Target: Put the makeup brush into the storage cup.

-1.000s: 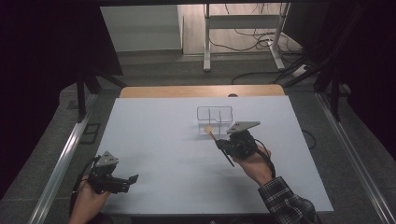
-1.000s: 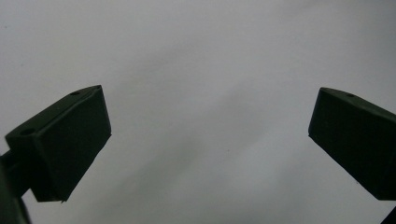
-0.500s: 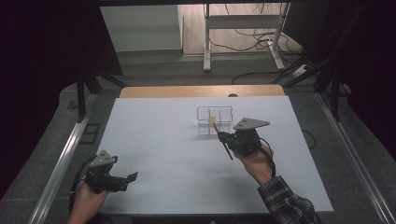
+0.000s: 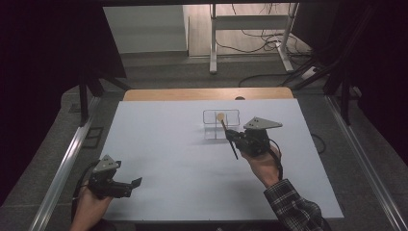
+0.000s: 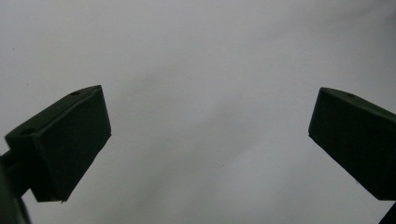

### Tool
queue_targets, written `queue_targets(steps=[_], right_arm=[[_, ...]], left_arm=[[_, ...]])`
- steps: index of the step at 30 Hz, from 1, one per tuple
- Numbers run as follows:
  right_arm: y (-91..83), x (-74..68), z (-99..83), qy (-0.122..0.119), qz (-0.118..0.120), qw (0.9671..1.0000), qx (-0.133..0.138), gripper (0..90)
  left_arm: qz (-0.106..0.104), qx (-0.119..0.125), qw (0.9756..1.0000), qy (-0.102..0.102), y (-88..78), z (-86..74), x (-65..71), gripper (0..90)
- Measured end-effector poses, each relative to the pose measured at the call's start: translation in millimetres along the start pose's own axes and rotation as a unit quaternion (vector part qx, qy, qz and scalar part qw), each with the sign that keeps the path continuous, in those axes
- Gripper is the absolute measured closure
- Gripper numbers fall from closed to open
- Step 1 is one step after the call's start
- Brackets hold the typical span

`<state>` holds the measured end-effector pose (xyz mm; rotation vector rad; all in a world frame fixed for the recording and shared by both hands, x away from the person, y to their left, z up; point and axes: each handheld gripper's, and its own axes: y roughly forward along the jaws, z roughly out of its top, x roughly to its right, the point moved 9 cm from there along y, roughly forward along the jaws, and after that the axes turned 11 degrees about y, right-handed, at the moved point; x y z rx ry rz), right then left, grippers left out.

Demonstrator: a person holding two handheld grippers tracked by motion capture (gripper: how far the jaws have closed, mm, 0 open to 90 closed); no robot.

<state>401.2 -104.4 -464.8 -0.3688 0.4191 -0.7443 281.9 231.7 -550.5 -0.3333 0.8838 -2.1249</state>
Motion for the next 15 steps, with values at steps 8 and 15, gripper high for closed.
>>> queue_targets(steps=[8,15], right_arm=[[0.2,2.3,9.0,0.008,-0.003,0.9998,0.018,83.5],[5.2,2.5,17.2,0.01,-0.001,0.9996,0.025,83.6]], left_arm=[[0.002,0.0,1.0,0.0,-0.1,0.0,-0.3,0.0],[0.003,0.0,1.0,0.001,-0.4,0.0,-0.7,0.0]])
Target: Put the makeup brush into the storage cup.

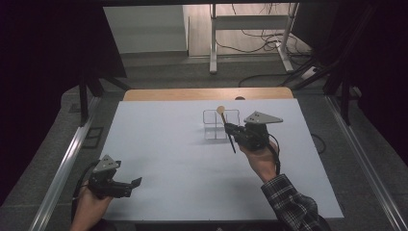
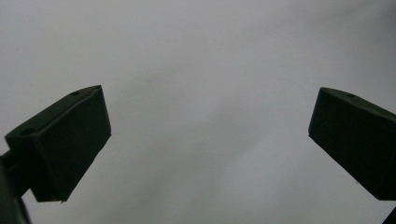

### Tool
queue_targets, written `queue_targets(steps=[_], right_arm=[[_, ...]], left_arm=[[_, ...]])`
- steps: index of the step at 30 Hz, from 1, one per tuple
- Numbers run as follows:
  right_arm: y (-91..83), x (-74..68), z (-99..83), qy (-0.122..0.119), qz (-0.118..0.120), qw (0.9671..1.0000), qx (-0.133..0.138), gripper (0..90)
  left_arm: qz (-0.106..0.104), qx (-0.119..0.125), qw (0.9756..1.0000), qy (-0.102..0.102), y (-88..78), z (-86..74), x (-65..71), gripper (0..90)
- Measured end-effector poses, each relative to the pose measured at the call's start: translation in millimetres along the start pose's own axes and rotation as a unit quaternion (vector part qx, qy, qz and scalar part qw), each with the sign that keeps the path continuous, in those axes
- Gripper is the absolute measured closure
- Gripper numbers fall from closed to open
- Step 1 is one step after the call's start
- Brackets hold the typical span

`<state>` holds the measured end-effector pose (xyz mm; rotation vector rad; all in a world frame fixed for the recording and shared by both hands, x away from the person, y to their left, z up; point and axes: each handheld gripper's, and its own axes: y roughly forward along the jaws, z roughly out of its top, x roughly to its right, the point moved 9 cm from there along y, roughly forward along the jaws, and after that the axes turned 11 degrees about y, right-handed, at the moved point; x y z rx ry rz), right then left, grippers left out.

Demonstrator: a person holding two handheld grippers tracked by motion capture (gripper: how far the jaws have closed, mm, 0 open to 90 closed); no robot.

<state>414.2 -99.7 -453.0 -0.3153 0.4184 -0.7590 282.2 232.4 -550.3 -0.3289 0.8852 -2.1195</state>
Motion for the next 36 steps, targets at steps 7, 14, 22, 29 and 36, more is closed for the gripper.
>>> queue_targets(steps=[7,14,22,29,36], right_arm=[[7.3,-2.4,5.5,-0.005,0.003,1.0,0.0,83.6],[11.1,-3.2,10.8,-0.007,0.005,1.0,0.004,83.6],[15.5,1.1,17.9,0.001,0.003,1.0,0.008,83.5],[21.0,4.9,18.9,0.005,0.001,1.0,0.008,83.6],[26.1,6.1,22.3,0.008,0.0,0.9999,0.011,83.5]], left_arm=[[0.001,0.0,1.0,0.0,-0.1,0.0,-0.1,0.0],[0.002,-0.001,1.0,0.001,0.0,0.0,-0.1,0.0],[0.002,-0.001,1.0,0.002,0.0,-0.1,0.0,0.0],[0.002,-0.001,1.0,0.002,0.0,-0.1,-0.1,0.0],[0.002,0.0,1.0,0.003,-0.1,0.0,0.0,0.0]])
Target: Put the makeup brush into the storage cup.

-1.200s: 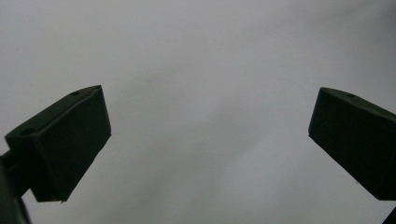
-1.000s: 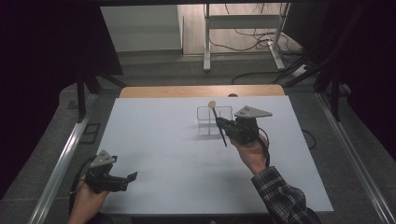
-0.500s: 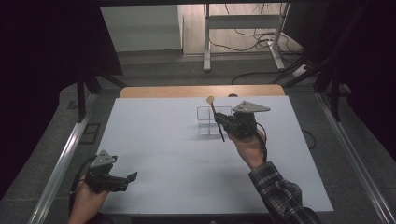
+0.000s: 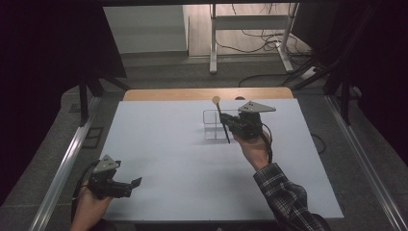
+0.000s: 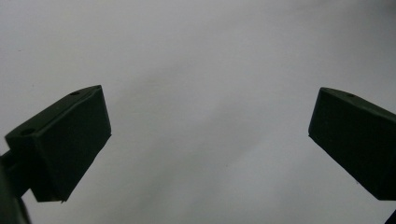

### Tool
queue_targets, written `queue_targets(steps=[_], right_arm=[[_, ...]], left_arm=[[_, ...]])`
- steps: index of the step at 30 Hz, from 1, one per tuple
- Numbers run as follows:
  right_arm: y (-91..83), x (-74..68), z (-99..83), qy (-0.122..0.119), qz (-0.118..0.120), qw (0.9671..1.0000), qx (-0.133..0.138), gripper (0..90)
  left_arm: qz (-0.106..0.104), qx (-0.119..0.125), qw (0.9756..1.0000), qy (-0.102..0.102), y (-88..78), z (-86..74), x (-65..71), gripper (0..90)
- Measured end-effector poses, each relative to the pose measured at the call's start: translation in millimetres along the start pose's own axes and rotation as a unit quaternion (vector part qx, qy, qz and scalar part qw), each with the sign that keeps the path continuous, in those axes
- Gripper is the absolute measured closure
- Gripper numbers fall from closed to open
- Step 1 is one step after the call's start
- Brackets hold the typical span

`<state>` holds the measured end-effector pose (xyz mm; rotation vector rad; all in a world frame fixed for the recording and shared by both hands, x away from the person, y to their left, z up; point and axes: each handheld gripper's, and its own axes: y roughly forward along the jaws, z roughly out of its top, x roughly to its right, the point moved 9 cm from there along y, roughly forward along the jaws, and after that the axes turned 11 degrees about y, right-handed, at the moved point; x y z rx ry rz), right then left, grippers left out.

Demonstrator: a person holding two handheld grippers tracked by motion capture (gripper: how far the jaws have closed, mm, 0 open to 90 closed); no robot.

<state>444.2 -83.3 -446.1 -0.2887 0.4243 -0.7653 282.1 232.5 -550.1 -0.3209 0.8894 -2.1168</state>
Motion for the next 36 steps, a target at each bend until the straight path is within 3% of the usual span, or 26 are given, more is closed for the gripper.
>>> queue_targets(steps=[36], right_arm=[[29.7,1.3,25.7,0.0,-0.001,0.9999,0.013,83.6]], left_arm=[[0.001,0.0,1.0,0.002,0.1,0.0,0.2,0.0]])
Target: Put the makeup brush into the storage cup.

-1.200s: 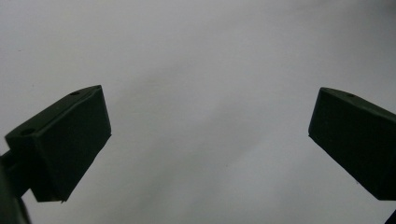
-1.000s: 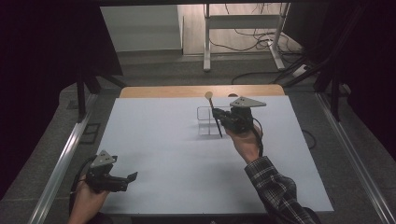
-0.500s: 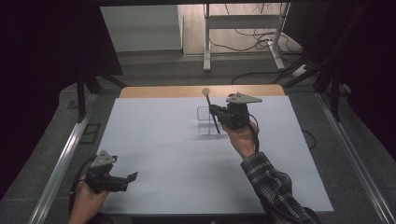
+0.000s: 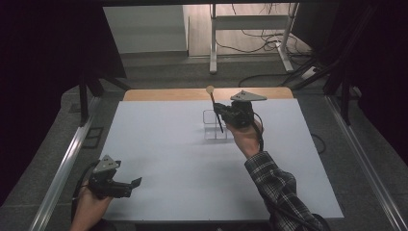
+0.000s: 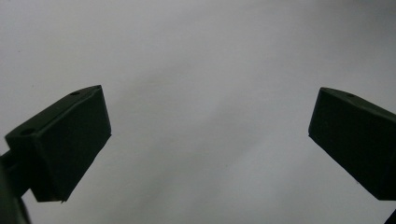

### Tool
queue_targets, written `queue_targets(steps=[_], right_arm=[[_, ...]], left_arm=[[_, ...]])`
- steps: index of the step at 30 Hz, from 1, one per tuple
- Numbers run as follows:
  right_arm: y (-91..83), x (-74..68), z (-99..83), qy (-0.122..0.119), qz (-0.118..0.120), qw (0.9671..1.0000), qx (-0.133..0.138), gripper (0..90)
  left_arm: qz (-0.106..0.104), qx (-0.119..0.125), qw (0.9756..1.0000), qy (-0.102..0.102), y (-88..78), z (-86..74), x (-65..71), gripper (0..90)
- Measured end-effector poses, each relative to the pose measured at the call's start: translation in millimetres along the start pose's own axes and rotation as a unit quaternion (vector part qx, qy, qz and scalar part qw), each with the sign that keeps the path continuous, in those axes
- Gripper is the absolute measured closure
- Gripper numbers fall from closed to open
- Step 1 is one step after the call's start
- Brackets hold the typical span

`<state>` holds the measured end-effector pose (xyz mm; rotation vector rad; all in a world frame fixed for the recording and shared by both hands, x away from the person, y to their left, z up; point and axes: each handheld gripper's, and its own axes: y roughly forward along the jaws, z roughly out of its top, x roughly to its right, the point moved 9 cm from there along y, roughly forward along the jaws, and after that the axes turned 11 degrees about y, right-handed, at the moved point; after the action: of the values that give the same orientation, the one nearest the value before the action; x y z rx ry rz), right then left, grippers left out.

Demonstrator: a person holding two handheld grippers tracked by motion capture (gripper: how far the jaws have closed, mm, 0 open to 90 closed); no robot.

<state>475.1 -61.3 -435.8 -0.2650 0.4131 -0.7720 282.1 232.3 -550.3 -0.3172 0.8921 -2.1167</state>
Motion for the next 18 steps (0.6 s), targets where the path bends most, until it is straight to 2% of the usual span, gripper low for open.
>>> queue_targets(steps=[18], right_arm=[[17.4,1.5,12.6,-0.008,-0.004,1.0,0.004,83.5]], left_arm=[[0.0,-0.002,1.0,0.002,0.5,-0.4,0.0,0.0]])
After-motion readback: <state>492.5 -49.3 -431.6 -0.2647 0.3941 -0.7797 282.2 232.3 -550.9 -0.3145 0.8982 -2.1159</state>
